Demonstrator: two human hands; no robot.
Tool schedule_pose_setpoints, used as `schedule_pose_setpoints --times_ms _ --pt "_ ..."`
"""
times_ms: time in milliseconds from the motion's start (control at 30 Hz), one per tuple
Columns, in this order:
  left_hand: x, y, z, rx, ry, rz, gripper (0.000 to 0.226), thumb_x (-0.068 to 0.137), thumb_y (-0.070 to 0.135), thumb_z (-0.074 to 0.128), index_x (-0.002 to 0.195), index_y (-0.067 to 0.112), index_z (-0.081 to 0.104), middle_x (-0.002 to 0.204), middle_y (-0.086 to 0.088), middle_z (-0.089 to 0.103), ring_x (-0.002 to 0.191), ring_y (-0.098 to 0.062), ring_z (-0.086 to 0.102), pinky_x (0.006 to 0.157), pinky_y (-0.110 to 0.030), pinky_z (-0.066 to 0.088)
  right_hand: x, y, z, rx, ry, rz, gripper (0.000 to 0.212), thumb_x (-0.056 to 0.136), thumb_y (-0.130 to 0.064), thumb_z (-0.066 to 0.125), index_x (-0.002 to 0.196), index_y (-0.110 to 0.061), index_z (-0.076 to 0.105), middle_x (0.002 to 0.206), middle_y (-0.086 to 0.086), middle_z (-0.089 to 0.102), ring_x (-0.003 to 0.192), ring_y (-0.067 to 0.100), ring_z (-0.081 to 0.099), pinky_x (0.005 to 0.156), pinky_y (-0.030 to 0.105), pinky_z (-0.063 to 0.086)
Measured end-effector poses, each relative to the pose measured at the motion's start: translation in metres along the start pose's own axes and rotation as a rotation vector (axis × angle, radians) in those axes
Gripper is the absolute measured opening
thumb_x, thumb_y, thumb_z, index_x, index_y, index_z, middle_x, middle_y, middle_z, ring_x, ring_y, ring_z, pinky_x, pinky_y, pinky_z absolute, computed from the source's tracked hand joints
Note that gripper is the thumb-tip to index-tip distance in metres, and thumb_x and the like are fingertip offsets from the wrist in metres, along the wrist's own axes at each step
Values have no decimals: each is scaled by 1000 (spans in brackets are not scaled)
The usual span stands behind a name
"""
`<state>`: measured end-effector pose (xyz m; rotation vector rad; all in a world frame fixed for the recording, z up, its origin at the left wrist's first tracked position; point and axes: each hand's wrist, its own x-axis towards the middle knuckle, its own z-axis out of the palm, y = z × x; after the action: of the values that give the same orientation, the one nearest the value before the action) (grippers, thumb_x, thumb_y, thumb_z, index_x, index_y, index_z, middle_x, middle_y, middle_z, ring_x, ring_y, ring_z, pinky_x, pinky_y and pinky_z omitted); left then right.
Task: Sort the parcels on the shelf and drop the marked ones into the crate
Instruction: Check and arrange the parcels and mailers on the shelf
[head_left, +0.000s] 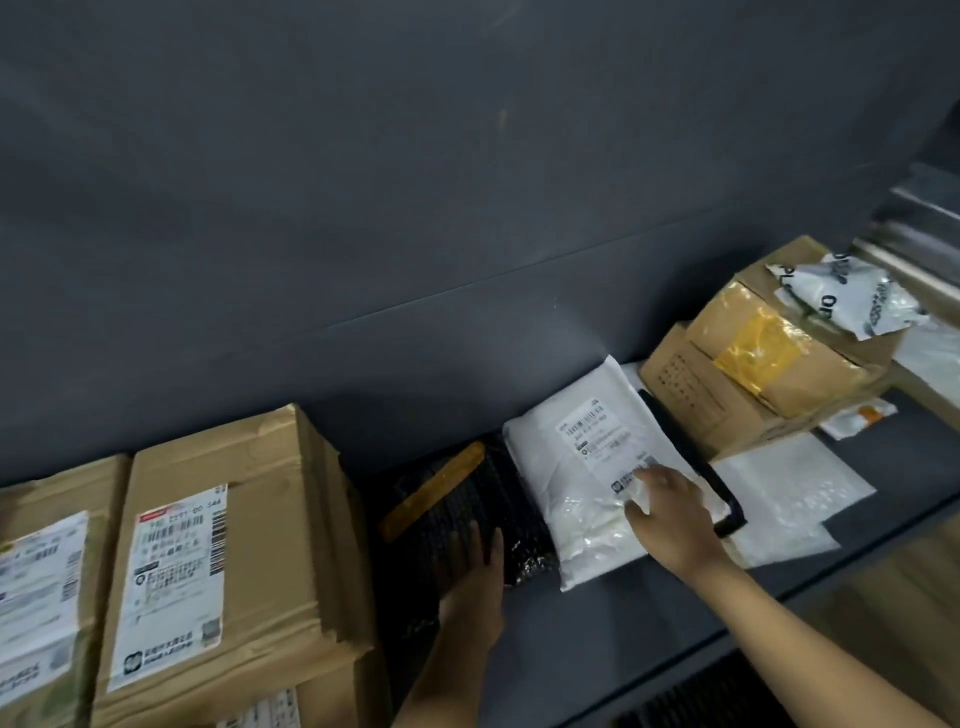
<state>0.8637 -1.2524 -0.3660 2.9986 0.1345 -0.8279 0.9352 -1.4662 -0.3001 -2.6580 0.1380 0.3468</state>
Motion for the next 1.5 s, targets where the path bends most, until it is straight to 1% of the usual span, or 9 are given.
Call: schedule_pose_setpoints --times_ms 200,300,467,633,767,933,1133,1333,1500 --pt "-13 -3 -21 27 170 75 76 81 12 66 148 7 29 152 -26 27 135 -51 31 103 -66 33 3 -19 -9 6 7 -61 48 91 -22 53 138 -14 43 146 7 40 137 26 28 109 41 29" --pt "-44 -17 -62 -105 223 93 62 96 5 35 152 15 10 158 -12 20 144 -30 24 117 -41 24 2 -36 -13 127 -5 -181 44 91 -18 54 134 -12 47 138 7 48 132 27 38 108 38 32" --pt "-102 -47 -170 -917 635 48 32 102 18 34 133 15 42 124 -5 61 113 -23 60 91 -29 43 -1 -74 -35 779 -161 -116 61 94 -36 54 146 -18 29 148 -4 36 138 16 34 113 32 26" --pt "-132 -76 -223 -1905 487 123 31 98 5 36 112 12 63 108 -10 71 93 -20 68 84 -35 53 -4 -89 -65 1277 -429 -243 77 69 -42 79 132 -10 50 133 12 58 125 25 53 105 41 41" --pt "-134 -87 -214 -1839 457 -18 35 89 43 57 117 24 61 106 -5 73 96 -25 69 87 -42 53 -36 -107 -80 1345 -343 -417 69 39 -39 93 99 -12 69 105 12 72 98 25 68 80 29 57" --pt "-137 -94 -212 -1828 493 15 28 87 24 65 115 22 62 103 -5 74 94 -27 71 80 -41 54 -55 -108 -97 1325 -349 -442 40 59 -22 79 95 -10 66 94 6 74 84 17 71 65 24 57" --pt "-146 -91 -216 -1717 330 235 41 75 15 68 115 8 60 103 -7 74 91 -21 72 82 -37 53 -43 -123 -147 1020 -18 -500 32 87 1 59 92 -30 65 79 -23 73 77 -5 67 68 11 50" --pt "-151 -108 -230 -1496 451 202 60 85 22 67 140 21 42 135 8 54 121 -13 55 90 -24 48 -24 -132 -204 436 -170 -649 29 90 -10 60 117 -22 61 115 -15 58 114 8 47 97 20 36" --pt "-143 -79 -230 -1278 264 182 34 80 20 74 112 19 61 112 8 69 102 -11 65 98 -33 47 -24 -155 -200 282 -304 -729 26 91 -17 60 101 -40 61 114 -24 57 117 2 41 107 31 28"
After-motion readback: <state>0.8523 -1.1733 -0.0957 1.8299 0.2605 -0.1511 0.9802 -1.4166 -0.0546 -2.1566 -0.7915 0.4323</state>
